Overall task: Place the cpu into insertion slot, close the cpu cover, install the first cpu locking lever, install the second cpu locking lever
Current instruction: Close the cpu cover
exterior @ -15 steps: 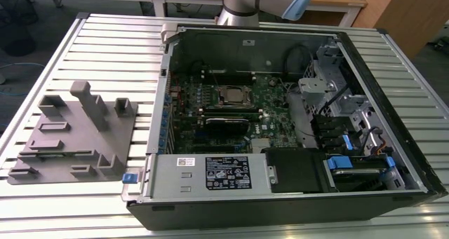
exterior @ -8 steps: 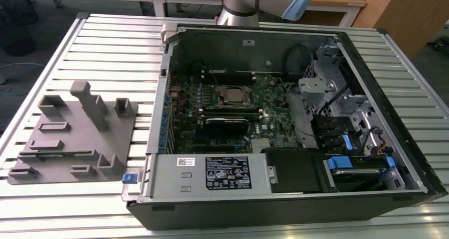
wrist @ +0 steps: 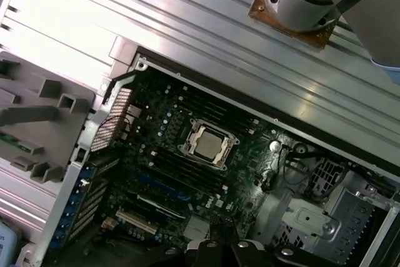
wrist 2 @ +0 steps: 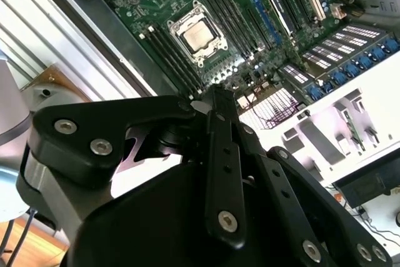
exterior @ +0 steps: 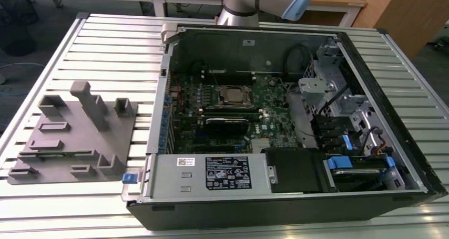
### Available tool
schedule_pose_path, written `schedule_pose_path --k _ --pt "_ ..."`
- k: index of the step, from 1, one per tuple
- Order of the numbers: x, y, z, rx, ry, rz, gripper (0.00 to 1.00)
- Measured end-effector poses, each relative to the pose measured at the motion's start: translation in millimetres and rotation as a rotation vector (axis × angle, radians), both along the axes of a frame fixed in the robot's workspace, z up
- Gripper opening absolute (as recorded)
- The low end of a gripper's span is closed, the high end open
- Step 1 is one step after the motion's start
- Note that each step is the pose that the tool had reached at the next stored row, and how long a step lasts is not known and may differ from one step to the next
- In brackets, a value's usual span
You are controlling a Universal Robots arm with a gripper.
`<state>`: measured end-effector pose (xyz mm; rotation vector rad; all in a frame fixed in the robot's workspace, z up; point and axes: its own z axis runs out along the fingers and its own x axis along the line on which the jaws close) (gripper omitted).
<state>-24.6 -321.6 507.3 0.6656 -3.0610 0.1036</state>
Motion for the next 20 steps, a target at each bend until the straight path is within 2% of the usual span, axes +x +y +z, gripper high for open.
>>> schedule_pose_path --k 13,17,19,20 --pt "0.0 0.5 -23.8 -0.0149 -0.0001 -0.013 0.1" --pt "0.0 0.5 -24.2 -0.0115 -0.0001 -0.014 0.1" --pt "0.0 0.5 -24.3 -0.0051 0.0 -0.014 0.1" --pt "0.0 0.5 -24.2 -0.0051 0.0 -0.014 0.1"
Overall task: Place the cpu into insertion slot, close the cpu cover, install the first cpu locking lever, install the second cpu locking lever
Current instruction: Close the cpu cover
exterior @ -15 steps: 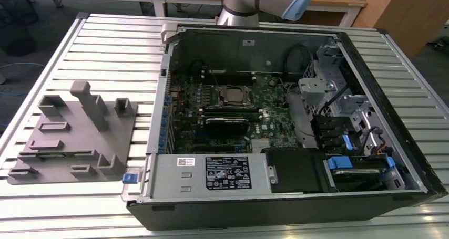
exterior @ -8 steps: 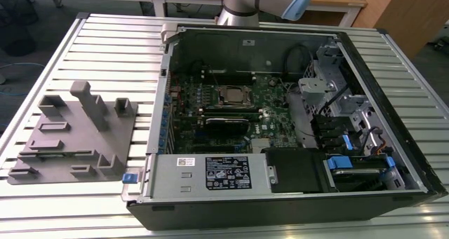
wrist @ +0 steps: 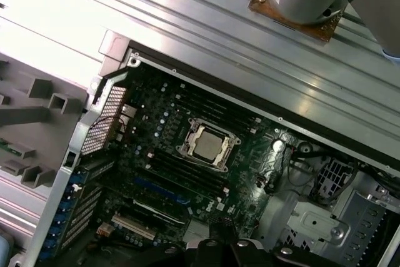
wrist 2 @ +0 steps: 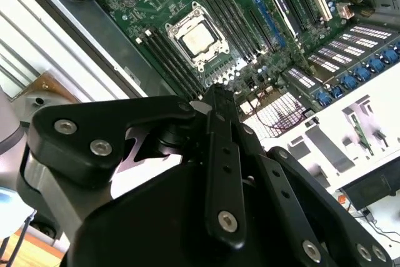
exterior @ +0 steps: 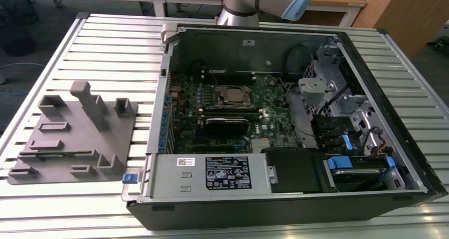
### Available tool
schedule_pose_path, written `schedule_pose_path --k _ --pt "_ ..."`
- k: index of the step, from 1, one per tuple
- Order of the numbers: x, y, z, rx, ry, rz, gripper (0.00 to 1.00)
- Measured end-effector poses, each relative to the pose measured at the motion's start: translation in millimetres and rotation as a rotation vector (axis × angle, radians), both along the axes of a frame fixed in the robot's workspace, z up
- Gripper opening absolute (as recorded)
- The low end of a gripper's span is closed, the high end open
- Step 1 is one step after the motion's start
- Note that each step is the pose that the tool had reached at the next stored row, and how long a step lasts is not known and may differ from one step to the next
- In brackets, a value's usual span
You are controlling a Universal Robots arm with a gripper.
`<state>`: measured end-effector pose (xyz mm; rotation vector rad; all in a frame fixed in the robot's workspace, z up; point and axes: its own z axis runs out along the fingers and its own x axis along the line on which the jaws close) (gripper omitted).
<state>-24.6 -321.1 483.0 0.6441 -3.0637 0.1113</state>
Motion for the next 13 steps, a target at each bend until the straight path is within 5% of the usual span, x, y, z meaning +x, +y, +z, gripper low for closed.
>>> schedule_pose_path --k 13 --pt "0.0 0.0 -3.1 0.0 -0.0002 0.0 0.1"
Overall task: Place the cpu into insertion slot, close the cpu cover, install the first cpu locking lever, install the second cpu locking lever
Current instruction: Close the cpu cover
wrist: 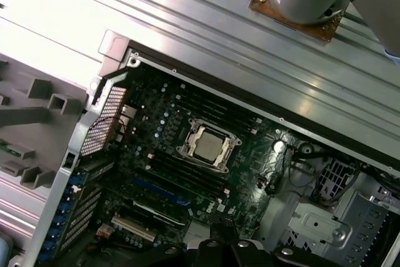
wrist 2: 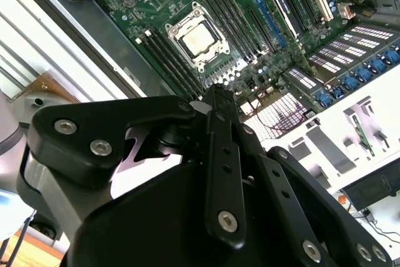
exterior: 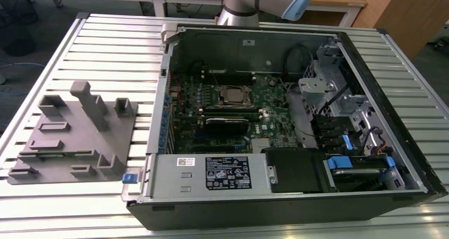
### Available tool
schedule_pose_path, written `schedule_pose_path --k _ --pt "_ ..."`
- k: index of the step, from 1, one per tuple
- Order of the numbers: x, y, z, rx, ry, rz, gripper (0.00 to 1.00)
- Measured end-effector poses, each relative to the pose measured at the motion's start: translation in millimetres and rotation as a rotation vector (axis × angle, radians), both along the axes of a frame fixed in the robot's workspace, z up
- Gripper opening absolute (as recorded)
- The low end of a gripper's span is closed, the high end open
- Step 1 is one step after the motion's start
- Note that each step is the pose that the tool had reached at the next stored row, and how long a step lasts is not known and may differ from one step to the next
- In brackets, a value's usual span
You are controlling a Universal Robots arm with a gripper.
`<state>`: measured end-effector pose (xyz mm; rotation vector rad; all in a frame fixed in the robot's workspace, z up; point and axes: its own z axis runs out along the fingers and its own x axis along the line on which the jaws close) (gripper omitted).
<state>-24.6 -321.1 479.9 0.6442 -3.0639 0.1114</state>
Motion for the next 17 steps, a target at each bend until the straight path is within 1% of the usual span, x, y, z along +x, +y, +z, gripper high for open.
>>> schedule_pose_path --k 17 --pt "0.0 0.0 -5.8 -0.0001 0.0 0.0 0.1"
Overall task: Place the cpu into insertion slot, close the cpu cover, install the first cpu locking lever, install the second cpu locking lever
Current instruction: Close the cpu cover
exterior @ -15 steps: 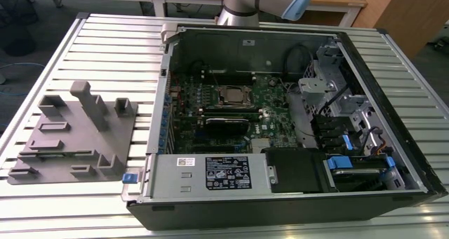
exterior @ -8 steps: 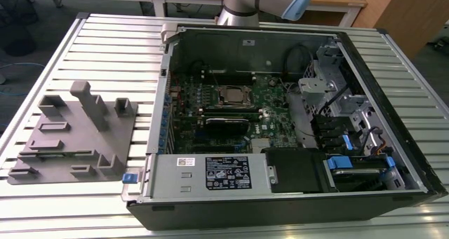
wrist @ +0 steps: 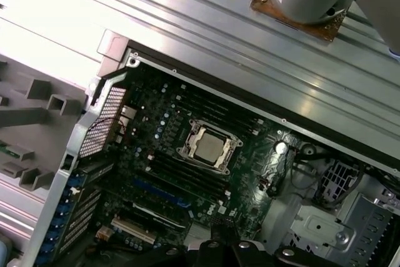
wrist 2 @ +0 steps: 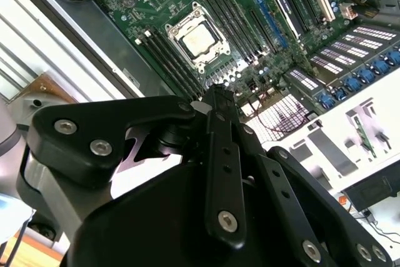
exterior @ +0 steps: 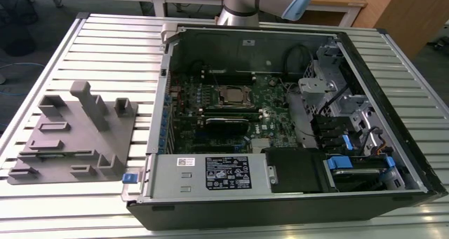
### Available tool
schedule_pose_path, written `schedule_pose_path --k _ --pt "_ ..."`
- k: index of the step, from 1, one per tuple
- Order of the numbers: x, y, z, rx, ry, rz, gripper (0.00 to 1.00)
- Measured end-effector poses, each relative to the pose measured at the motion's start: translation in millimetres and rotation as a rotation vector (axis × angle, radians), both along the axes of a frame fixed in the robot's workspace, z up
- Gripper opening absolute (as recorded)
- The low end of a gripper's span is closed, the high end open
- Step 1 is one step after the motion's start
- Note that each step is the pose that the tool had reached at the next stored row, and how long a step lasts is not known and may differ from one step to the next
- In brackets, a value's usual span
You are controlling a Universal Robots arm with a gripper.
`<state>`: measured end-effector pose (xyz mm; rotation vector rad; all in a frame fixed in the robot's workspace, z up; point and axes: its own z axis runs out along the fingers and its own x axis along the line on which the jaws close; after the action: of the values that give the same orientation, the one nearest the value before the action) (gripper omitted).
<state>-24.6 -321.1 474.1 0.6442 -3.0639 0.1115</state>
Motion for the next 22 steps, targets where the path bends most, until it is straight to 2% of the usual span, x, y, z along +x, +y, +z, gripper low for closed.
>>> schedule_pose_path --k 22 --pt "0.0 0.0 -12.7 0.0001 -0.0016 0.0 0.1"
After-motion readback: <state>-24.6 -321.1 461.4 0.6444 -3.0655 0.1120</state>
